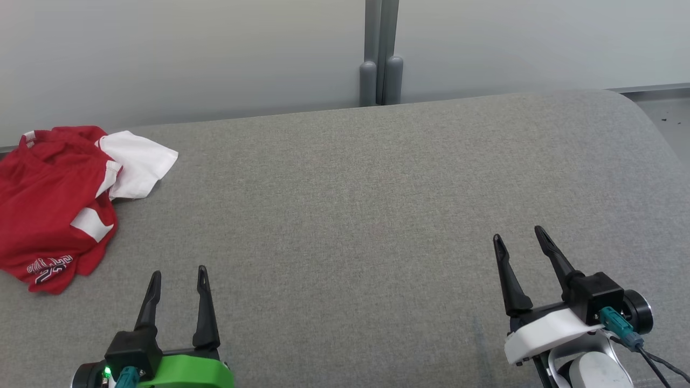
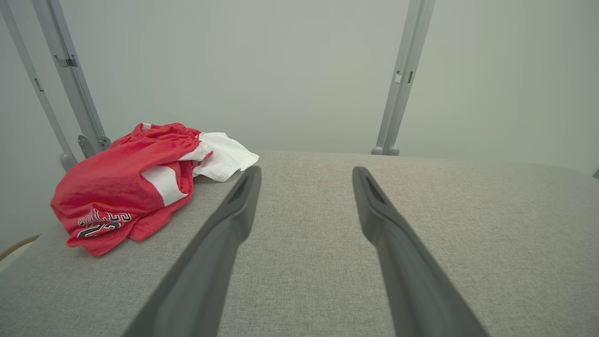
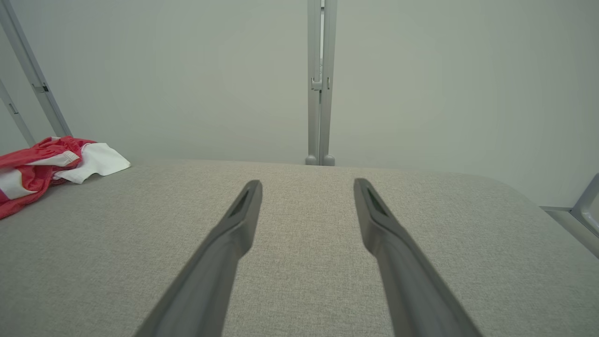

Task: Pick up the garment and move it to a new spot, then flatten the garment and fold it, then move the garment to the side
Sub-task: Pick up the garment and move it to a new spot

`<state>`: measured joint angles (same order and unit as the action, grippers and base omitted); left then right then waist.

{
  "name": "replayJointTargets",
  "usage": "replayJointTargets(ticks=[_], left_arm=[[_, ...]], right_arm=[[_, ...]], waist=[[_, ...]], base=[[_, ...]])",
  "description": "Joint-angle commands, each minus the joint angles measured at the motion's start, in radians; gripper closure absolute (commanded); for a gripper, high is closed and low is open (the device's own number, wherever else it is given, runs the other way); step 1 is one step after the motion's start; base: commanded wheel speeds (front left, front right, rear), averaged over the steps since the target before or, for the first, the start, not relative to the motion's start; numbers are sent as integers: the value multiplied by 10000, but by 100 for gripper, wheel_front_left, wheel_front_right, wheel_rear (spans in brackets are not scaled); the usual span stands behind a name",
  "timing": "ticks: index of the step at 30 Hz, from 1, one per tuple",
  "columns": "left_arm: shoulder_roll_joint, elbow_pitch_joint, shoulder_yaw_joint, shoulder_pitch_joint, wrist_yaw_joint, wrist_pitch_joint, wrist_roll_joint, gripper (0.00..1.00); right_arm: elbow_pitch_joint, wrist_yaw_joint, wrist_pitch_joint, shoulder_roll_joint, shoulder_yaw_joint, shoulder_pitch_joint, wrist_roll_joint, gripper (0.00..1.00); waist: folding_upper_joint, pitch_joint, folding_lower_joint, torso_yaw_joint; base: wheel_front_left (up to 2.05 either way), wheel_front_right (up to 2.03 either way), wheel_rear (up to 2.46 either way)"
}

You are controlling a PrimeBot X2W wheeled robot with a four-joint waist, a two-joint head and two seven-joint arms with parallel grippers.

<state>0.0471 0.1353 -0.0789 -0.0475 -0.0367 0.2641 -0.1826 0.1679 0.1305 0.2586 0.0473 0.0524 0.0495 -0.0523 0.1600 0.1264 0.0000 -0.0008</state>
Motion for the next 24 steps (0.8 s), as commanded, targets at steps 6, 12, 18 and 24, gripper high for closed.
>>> replayJointTargets(ticks=[6, 12, 18, 24], left_arm=[[59, 35, -9, -91, 6, 17, -20, 0], [59, 53, -10, -46, -7, 17, -10, 0], [58, 38, 22, 99, -8, 17, -4, 0], [53, -59, 109, 171, -11, 17, 86, 0]], right_arm=[[-59, 4, 59, 19, -33, -122, 21, 0], [-119, 4, 59, 19, -76, -138, 82, 0], [-282, 4, 59, 19, -238, -191, 127, 0], [-520, 4, 58, 19, -449, -302, 126, 0]], waist=[[0, 6, 0, 1], [0, 36, 0, 55], [0, 99, 0, 449], [0, 195, 0, 1411]], base=[[0, 0, 0], [0, 0, 0], [0, 0, 0], [0, 0, 0]])
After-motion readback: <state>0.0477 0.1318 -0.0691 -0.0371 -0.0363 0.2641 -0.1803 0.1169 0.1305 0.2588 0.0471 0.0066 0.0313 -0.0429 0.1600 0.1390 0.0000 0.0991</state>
